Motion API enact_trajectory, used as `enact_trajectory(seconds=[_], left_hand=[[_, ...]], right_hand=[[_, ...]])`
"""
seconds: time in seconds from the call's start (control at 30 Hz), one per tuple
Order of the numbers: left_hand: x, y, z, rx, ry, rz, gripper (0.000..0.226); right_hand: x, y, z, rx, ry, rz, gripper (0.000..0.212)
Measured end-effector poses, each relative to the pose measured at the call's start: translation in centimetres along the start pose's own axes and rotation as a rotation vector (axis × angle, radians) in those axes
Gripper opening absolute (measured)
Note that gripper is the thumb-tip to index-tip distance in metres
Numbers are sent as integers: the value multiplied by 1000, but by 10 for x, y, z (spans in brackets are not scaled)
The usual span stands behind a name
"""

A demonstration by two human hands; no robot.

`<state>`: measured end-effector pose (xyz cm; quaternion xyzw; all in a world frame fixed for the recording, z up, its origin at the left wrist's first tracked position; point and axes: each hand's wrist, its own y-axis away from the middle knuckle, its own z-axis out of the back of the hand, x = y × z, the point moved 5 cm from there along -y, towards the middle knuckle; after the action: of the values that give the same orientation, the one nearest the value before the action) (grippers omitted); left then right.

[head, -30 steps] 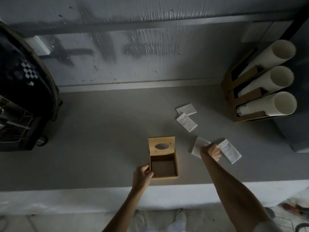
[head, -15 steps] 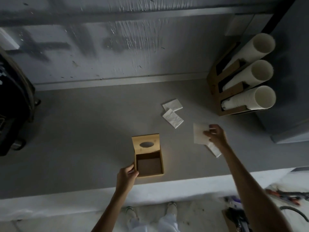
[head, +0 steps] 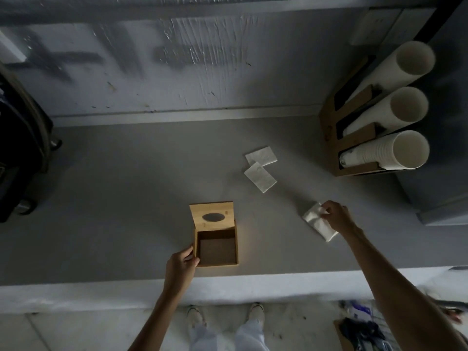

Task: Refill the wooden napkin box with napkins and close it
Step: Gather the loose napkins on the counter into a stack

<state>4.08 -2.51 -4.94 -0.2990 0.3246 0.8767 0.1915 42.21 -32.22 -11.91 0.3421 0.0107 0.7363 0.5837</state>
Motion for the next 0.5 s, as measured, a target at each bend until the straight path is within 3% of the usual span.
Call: enact_trajectory(seconds=[0.33, 0.5], left_hand=[[1, 0, -1, -1, -4, 32, 45], [0, -1, 3, 8, 10, 38, 46]], right_hand=[[-10, 5, -3, -61, 144, -45, 31], [-7, 4, 0, -67, 17, -56, 27]])
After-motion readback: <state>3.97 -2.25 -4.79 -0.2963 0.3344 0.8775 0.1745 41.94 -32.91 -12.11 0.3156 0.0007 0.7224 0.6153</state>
